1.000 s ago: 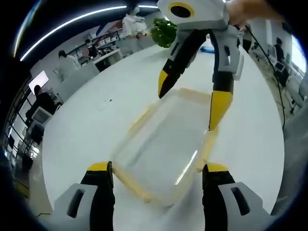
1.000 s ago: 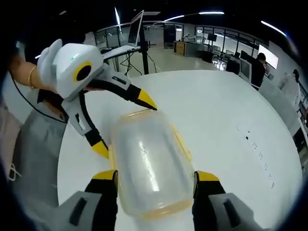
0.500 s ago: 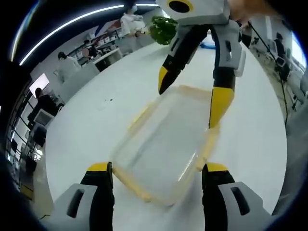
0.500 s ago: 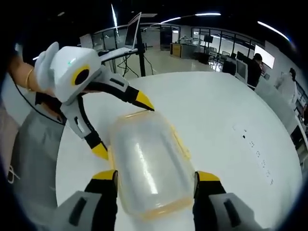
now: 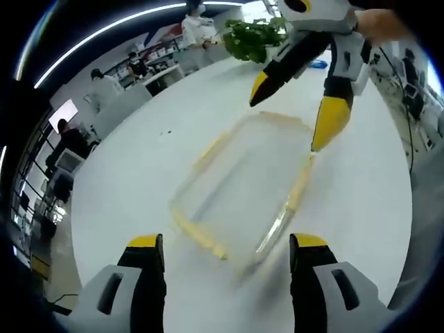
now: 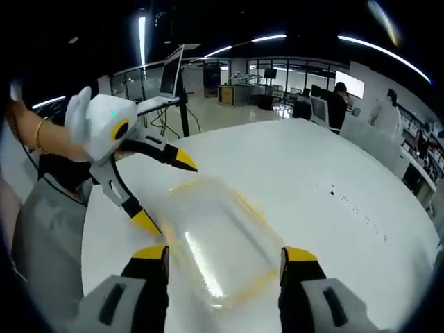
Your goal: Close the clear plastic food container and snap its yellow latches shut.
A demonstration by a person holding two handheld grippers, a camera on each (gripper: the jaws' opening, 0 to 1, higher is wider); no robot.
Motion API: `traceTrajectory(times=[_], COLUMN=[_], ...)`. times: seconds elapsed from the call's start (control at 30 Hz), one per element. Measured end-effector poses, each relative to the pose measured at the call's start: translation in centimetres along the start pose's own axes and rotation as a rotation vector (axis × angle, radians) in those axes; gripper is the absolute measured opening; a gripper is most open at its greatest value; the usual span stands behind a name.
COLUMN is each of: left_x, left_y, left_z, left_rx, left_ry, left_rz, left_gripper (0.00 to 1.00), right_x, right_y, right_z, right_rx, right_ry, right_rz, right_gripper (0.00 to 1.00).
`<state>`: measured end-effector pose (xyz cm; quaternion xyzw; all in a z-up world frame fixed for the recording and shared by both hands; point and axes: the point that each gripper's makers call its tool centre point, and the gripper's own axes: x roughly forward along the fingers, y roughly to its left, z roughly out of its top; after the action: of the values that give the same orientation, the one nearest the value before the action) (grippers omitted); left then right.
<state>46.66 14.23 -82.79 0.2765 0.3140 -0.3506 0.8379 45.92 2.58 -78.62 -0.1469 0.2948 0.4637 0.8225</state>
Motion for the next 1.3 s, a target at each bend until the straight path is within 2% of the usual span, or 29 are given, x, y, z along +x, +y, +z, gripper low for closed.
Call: traceTrajectory(times=[0.2, 0.43, 0.63, 0.83, 0.9, 1.0, 1.03, 1.2, 1.3], left_x=[-1.8, -2.7, -4.0, -6.5, -7.4, -8.8, -9.1, -11.7, -13.9], left_y=[2.4, 3.3, 3.0, 1.5, 0.8, 0.0, -0.2, -1.2, -1.1], left_z=[-0.5, -1.0, -0.9, -0.4, -0.2, -0.3, -0.4, -0.3, 0.2], left_rx=[-0.072, -0.132, -0.173, -0.218, -0.235, -0.266, -0.271, -0.288, -0.293], left_ry=[-0.012, -0.021, -0.056, -0.135, -0.166, -0.208, -0.211, -0.271, -0.343], left_rz=[0.089, 0.116, 0.117, 0.085, 0.072, 0.058, 0.055, 0.054, 0.098], left_gripper=[0.70, 0.70, 0.70, 0.71, 0.71, 0.72, 0.72, 0.74, 0.69], right_x=[-3.0, -5.5, -7.2, -8.4, -8.8, -9.7, -9.9, -10.8, -11.4], right_y=[0.1, 0.7, 1.3, 2.7, 3.2, 3.5, 3.7, 4.7, 5.6], right_z=[-0.7, -1.1, -1.9, -2.9, -3.1, -2.6, -2.7, -2.7, -2.9], right_rx=[0.034, 0.066, 0.090, 0.136, 0.156, 0.208, 0.219, 0.250, 0.270], right_ry=[-0.029, -0.061, -0.071, -0.089, -0.103, -0.174, -0.178, -0.211, -0.232], right_rz=[-0.047, -0.083, -0.122, -0.149, -0.166, -0.206, -0.208, -0.230, -0.237], right_gripper=[0.65, 0.65, 0.67, 0.71, 0.72, 0.73, 0.74, 0.77, 0.77])
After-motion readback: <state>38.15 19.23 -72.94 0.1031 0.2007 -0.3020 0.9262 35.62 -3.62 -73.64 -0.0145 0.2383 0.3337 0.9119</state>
